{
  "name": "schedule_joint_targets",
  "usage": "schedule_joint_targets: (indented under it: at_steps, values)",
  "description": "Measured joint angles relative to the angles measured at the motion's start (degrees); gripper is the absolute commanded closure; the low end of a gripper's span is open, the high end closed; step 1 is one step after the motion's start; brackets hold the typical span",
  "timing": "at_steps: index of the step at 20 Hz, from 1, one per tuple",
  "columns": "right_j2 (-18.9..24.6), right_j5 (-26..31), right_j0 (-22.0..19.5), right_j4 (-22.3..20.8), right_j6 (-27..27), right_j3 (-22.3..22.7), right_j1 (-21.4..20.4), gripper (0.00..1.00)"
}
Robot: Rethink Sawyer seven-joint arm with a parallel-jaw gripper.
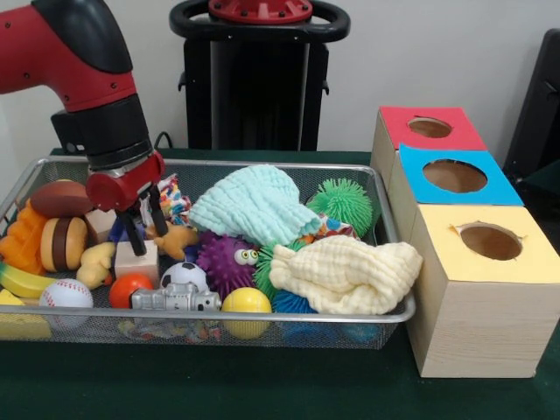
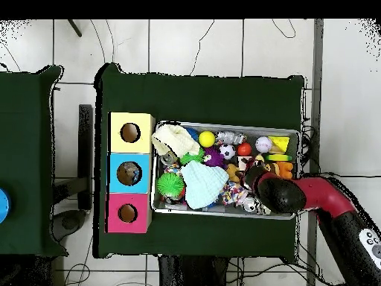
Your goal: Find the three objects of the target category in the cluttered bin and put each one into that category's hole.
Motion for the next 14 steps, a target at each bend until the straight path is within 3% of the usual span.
schedule_joint_targets:
  at_steps: [14]
  values:
    - [0.9,3.6,-5.7,5.0,-3.6,0.0,2.3,0.00]
